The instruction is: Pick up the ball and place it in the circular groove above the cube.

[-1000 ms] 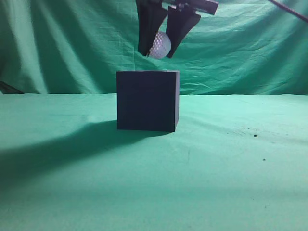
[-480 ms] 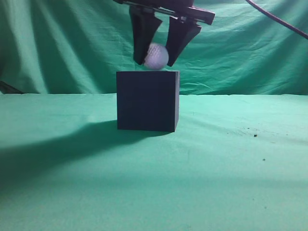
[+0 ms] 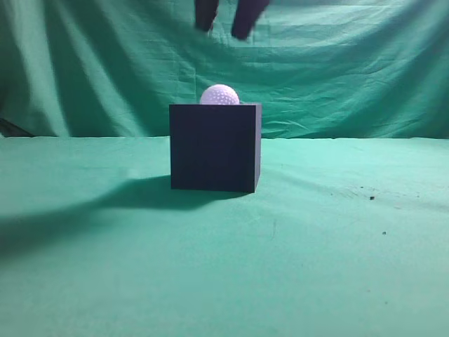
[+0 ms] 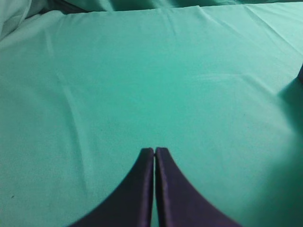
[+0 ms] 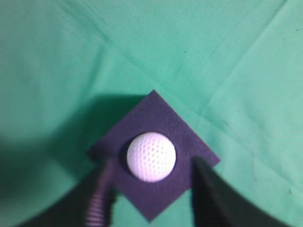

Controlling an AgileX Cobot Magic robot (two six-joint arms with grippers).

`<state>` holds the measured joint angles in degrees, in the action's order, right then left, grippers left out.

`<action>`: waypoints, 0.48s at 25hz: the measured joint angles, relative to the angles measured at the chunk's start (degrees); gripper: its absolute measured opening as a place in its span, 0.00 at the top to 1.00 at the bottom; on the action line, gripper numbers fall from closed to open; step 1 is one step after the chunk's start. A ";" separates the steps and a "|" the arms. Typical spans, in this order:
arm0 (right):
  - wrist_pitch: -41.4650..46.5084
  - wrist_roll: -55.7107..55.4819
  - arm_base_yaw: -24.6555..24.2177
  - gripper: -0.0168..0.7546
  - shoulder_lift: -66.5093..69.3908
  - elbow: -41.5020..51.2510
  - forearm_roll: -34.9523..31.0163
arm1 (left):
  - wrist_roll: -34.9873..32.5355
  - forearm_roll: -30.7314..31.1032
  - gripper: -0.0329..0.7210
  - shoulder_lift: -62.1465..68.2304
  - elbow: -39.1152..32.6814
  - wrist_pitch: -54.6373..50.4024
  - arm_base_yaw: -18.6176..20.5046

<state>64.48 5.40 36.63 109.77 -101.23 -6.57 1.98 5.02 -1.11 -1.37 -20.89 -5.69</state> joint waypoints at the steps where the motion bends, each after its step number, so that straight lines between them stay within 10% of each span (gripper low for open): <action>1: 2.65 -0.41 0.00 0.60 0.00 -1.95 0.00 | 0.00 0.00 0.96 0.00 0.00 0.00 0.00; 6: 6.49 -2.09 0.00 0.98 -3.05 -5.08 0.12 | 0.00 0.00 0.96 0.00 0.00 0.00 0.00; 12: 7.01 -5.63 0.00 0.98 -14.67 -2.94 2.57 | 0.00 0.00 0.96 0.00 0.00 0.00 0.00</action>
<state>71.49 -0.22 36.63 95.11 -104.17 -4.00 1.98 5.02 -1.11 -1.37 -20.89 -5.69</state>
